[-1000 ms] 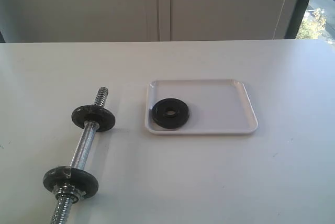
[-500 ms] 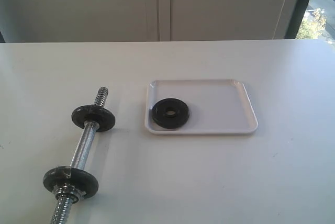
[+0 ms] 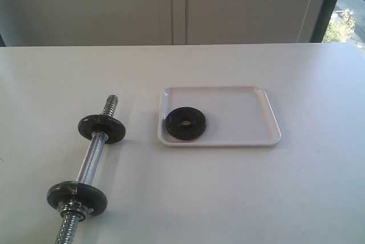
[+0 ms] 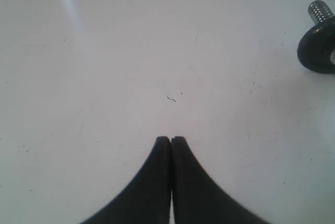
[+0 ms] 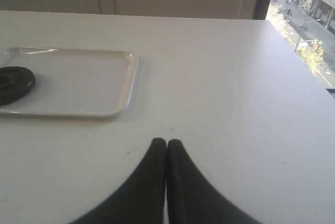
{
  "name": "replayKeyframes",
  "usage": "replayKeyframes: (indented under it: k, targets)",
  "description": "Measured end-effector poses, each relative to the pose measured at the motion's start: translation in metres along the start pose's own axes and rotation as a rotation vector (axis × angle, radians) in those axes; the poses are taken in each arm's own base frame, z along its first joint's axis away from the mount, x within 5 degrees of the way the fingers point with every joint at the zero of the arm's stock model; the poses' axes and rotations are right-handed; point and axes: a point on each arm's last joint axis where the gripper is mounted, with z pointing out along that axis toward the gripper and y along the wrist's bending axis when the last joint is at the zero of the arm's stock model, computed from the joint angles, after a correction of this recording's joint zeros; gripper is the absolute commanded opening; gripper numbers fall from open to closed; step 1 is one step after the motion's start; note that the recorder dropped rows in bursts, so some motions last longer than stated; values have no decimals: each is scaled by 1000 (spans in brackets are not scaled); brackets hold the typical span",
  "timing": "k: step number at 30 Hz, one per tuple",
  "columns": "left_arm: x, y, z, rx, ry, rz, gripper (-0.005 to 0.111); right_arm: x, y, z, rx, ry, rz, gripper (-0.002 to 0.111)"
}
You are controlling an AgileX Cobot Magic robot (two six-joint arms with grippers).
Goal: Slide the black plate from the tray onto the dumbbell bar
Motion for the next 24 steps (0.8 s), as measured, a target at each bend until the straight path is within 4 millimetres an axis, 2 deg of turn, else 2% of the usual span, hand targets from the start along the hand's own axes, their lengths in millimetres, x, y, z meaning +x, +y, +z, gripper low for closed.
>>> replayKeyframes:
  k: [12,24]
  targets:
    - [-7,1,0,-13,-77,83,0,0,3,0,-50,1,-13,0]
    - [-43,5,-11,-80,-486,85,0,0,3,0,-50,1,-13,0]
